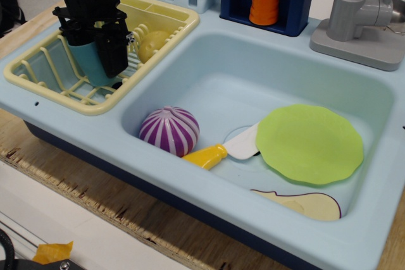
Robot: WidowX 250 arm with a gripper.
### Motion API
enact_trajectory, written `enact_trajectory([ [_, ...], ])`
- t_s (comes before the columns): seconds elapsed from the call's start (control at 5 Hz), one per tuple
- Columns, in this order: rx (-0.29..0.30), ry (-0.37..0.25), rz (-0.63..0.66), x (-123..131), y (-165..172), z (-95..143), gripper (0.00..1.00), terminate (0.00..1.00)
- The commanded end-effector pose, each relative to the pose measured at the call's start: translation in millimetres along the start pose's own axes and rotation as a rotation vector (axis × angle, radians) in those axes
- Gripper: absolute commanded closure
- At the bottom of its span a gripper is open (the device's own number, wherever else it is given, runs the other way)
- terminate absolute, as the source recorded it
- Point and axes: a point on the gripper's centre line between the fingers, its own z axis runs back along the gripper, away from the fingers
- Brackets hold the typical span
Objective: Put cup from counter or drying rack into sink
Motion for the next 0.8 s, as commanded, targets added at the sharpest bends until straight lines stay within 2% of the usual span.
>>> enact_trajectory([
  [0.0,0.025,-0.041,0.008,-3,0,16,1.0,0.0],
  [0.4,0.097,-0.1,0.003,-11,-35,64,1.0,0.0],
  [0.6,0.063,-0.135,-0.038,-9,-62,79,1.0,0.0],
])
